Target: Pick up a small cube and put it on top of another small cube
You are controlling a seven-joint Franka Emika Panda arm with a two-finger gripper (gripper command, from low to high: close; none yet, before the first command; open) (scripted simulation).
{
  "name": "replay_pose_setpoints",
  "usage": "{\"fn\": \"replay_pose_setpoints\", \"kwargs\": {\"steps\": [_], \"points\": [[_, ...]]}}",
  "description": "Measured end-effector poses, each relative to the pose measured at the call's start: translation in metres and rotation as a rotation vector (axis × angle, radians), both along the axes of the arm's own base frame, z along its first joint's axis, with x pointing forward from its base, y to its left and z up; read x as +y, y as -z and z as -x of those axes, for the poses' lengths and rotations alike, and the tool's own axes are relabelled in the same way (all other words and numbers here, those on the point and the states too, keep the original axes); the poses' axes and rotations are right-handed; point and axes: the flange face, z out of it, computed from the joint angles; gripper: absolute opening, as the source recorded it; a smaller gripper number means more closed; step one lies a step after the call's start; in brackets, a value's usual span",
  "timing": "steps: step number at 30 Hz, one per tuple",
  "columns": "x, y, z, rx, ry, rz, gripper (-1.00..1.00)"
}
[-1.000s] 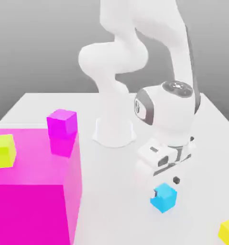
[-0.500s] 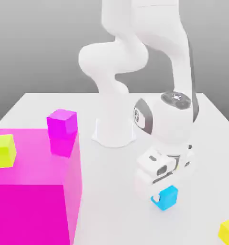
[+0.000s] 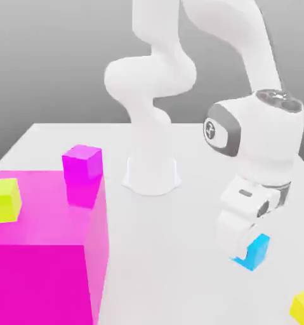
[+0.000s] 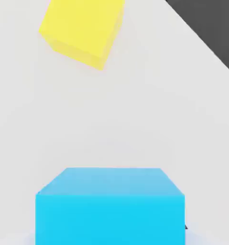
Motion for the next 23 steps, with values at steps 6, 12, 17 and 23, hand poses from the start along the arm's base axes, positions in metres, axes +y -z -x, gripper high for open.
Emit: {"fn": "replay_pose_setpoints", "kwargs": {"steps": [6, 12, 17, 23], "points": [[0.051, -0.016, -0.035, 0.010, -0.182, -0.008, -1.00], [0.077, 0.022, -0.052, 0.015, -0.270, -0.022, -1.00], [0.078, 0.033, -0.052, 0.015, -0.271, -0.022, 1.00], [0.078, -0.007, -0.053, 0.014, -0.271, -0.022, 1.00]]}}
